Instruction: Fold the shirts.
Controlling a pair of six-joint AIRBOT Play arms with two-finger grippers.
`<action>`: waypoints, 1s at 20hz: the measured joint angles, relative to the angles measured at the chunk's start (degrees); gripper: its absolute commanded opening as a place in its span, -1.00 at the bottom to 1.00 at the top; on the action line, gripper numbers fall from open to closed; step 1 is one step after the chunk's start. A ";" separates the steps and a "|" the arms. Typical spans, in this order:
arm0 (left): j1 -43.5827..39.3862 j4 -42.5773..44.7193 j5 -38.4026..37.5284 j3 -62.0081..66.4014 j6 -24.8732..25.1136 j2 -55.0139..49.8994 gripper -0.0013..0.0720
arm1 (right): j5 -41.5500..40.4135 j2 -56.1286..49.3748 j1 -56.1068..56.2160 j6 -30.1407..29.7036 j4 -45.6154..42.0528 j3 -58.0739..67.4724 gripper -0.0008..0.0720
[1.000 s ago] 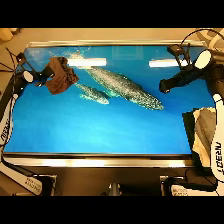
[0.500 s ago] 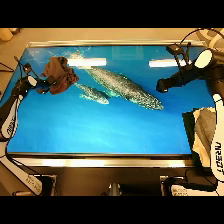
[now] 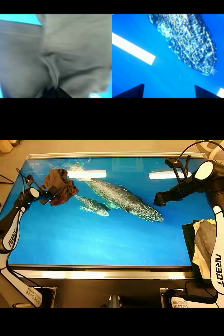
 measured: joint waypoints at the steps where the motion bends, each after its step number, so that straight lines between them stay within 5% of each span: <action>1: -0.72 -0.52 0.81 0.00 2.78 1.55 -0.89 | 0.04 0.22 0.00 0.00 0.00 0.11 0.85; 7: -10.54 -2.10 1.51 -0.15 20.70 21.49 -0.88 | -6.97 6.01 0.00 -1.46 -5.88 3.26 0.84; 10: -20.44 -2.54 -1.18 -2.54 25.59 31.91 -0.88 | -13.92 13.07 0.00 -1.62 -11.69 4.17 0.84; 16: -45.03 -2.58 -2.34 -18.71 18.82 34.86 -0.82 | -20.13 28.83 0.00 -1.86 -16.70 4.68 0.84; 17: -49.22 -2.60 -2.05 -20.76 17.46 33.53 -0.26 | -19.30 30.51 0.00 -1.86 -16.98 4.70 0.84; 18: -52.85 -2.69 -1.95 -22.03 16.44 32.04 0.68 | -17.14 31.85 0.00 -1.86 -17.29 4.70 0.84; 20: -57.02 -2.71 -3.06 -22.47 14.99 30.01 0.83 | -11.19 32.92 0.00 -1.88 -17.59 4.68 0.84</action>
